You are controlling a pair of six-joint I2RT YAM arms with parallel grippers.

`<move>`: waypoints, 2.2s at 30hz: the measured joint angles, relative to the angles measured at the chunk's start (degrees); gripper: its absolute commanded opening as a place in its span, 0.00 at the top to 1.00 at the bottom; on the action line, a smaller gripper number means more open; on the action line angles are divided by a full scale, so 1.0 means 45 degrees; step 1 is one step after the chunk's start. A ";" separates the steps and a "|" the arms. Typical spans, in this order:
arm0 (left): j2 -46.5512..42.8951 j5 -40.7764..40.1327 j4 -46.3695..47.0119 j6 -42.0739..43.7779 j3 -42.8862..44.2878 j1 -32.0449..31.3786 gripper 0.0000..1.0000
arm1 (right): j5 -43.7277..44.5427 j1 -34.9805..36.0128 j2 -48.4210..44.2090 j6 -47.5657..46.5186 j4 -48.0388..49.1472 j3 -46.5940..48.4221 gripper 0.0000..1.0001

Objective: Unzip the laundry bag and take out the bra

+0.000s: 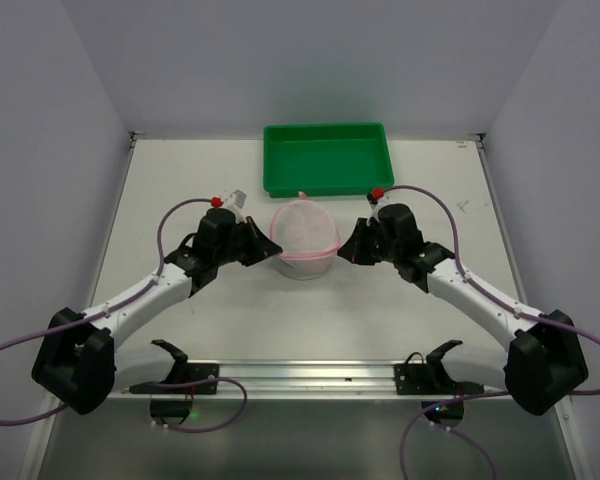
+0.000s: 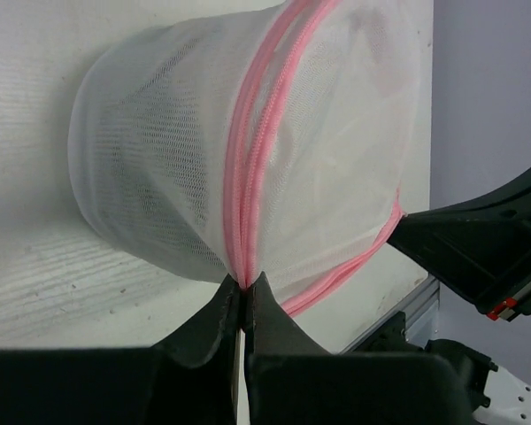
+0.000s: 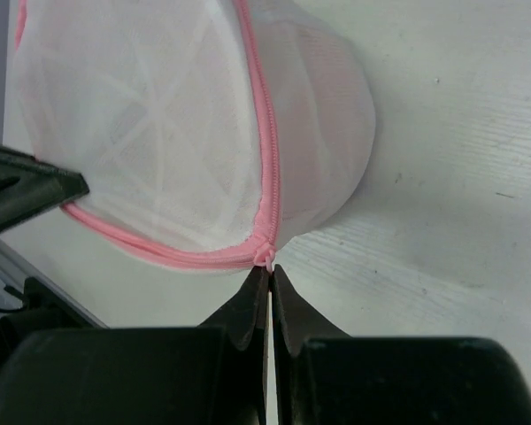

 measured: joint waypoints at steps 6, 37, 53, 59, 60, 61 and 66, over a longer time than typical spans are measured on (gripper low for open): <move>0.1792 0.0510 -0.1132 0.1676 0.2336 0.0641 0.76 | -0.0860 0.0306 0.0194 -0.0214 0.0126 0.0005 1.00; 0.0447 -0.0228 -0.0797 -0.0214 0.1020 -0.0170 1.00 | -0.0015 0.3847 0.3055 0.1880 0.2195 0.2030 1.00; -0.1311 0.0228 -0.0413 0.0034 -0.0476 -0.0112 0.99 | -0.0423 0.0622 0.1010 -0.0865 0.0019 0.0685 1.00; -0.2205 0.0248 -0.0500 0.0209 -0.1690 0.0044 0.23 | -0.0121 0.0039 0.0670 -0.1107 -0.0573 0.0685 0.67; -0.2317 0.0180 -0.0733 0.0267 -0.1734 0.0087 0.09 | 0.0073 -0.0102 0.0461 -0.1141 -0.0733 0.0685 0.59; -0.2438 0.0058 -0.0894 0.0345 -0.1734 0.0102 0.05 | 0.0189 -0.0155 0.0204 -0.1151 -0.0933 0.0704 0.48; -0.3327 -0.0816 -0.2123 0.0865 -0.1277 0.0107 0.02 | 0.0457 0.0131 -0.1268 -0.1161 -0.1608 0.1413 0.30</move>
